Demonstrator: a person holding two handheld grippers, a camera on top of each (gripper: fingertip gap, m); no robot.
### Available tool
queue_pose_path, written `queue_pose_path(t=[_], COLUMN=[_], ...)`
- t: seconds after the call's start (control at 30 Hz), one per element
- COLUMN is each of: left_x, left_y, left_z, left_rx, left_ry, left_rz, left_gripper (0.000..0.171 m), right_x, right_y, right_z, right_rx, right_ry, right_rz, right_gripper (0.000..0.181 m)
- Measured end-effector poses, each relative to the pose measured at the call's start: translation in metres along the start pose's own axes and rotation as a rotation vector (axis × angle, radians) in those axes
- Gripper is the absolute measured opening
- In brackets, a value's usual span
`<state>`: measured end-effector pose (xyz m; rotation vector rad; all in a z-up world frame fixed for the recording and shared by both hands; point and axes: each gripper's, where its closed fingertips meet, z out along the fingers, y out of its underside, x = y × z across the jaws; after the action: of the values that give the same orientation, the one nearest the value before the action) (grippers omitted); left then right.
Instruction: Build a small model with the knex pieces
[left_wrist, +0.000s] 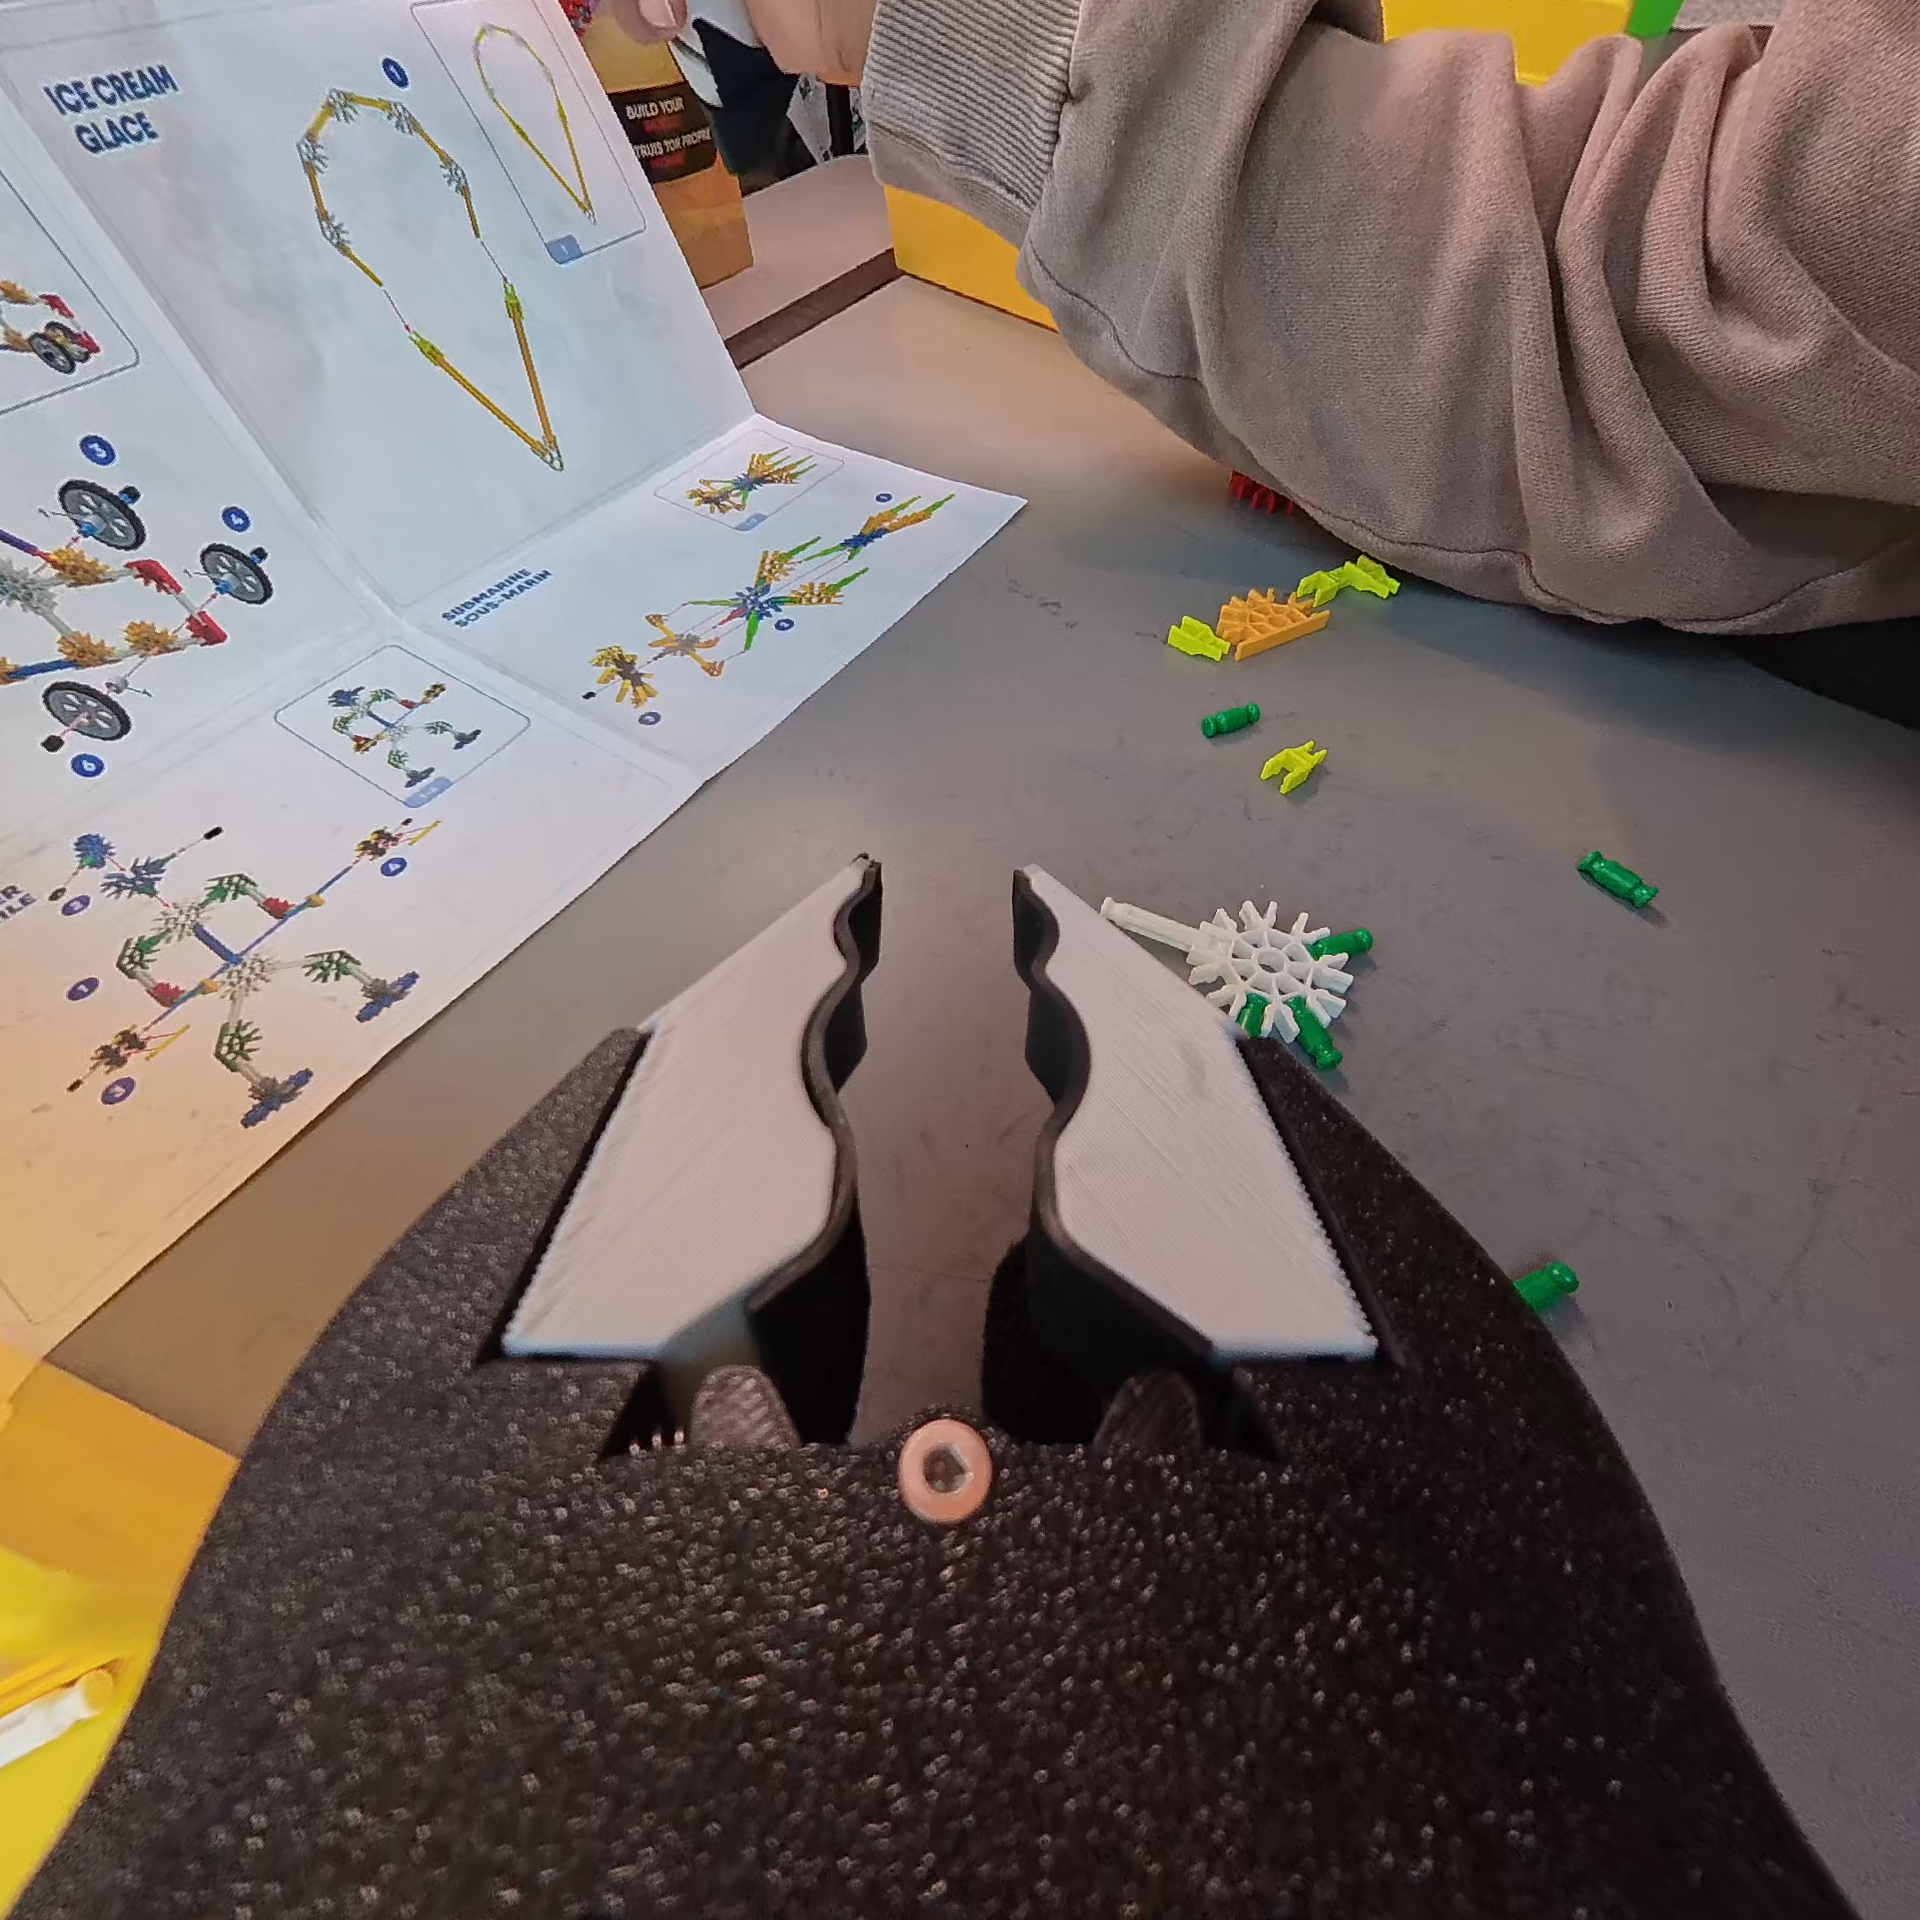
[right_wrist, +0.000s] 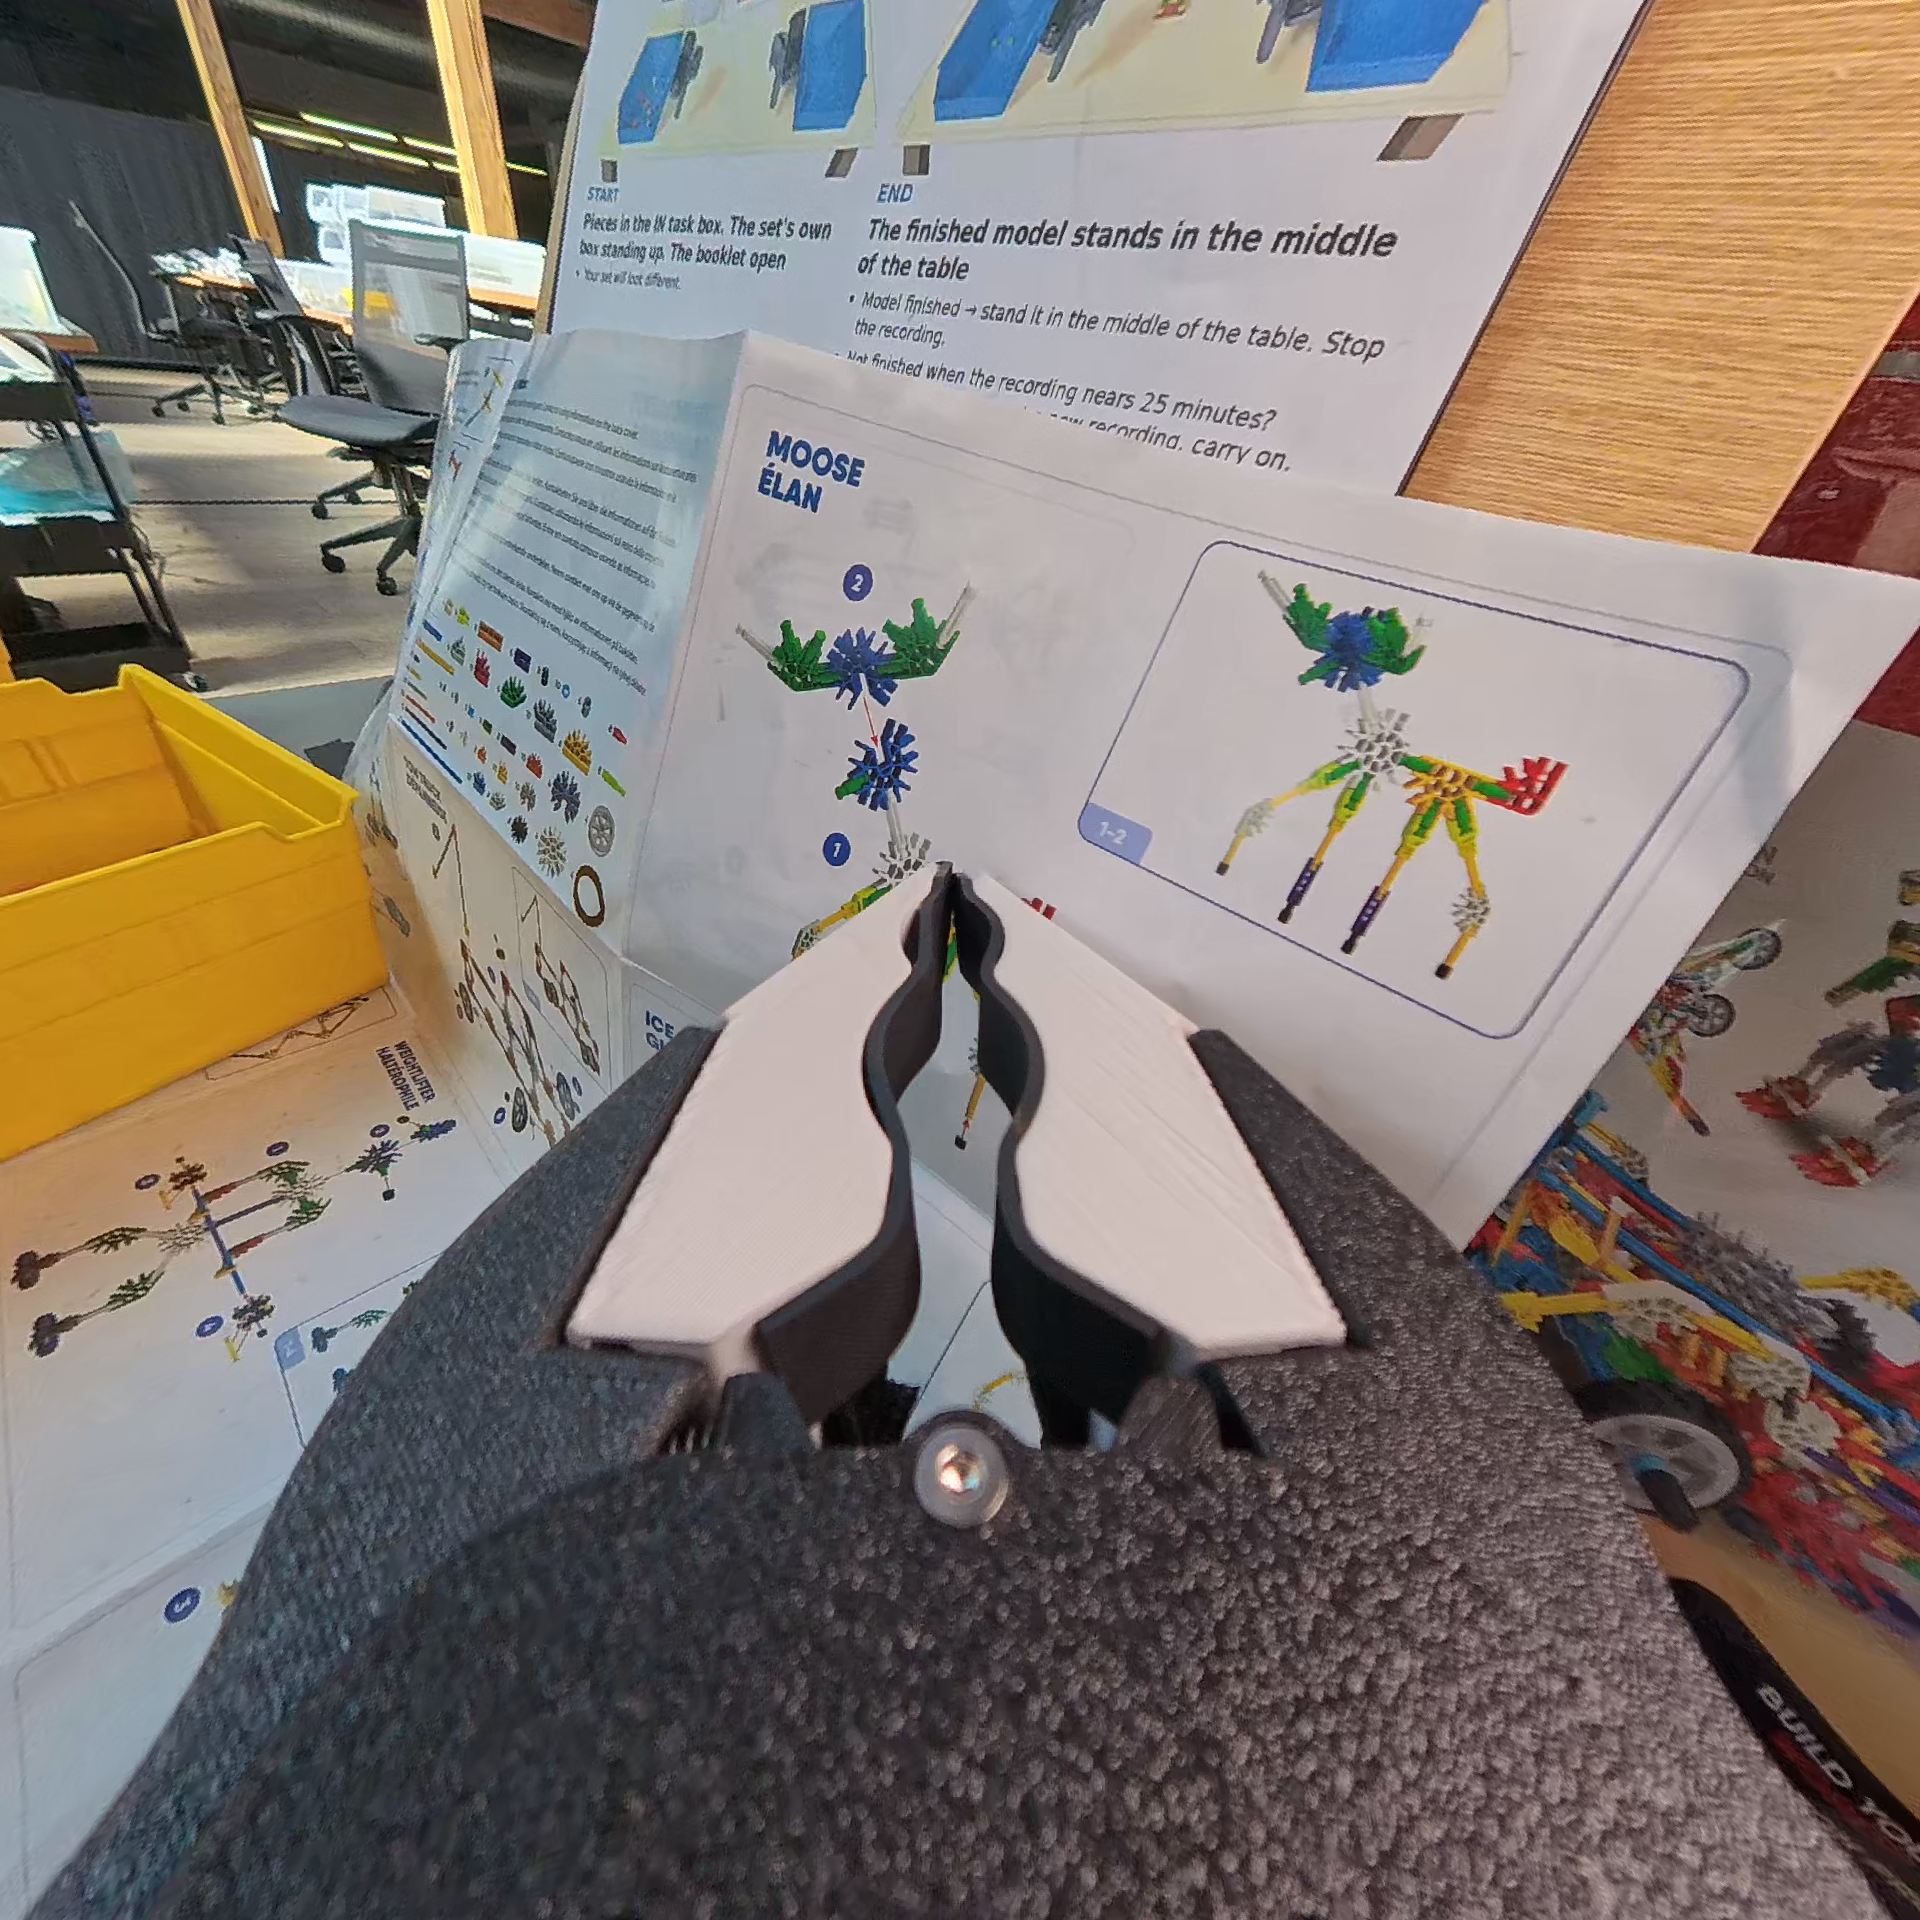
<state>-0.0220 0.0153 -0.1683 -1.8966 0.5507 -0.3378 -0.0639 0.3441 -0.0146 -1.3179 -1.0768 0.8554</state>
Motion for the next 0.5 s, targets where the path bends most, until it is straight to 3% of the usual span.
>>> queue_pose_path(t=[0.5], left_x=[-0.0002], left_y=[-0.0002], left_z=[0.0000], left_rx=[0.002], left_ry=[-0.001], left_rz=[-0.001], left_gripper=[0.025], right_x=[0.0012], right_y=[0.0032], right_z=[-0.0022], right_rx=[-0.024], right_ry=[-0.017], right_rz=[-0.017], right_gripper=[0.000])
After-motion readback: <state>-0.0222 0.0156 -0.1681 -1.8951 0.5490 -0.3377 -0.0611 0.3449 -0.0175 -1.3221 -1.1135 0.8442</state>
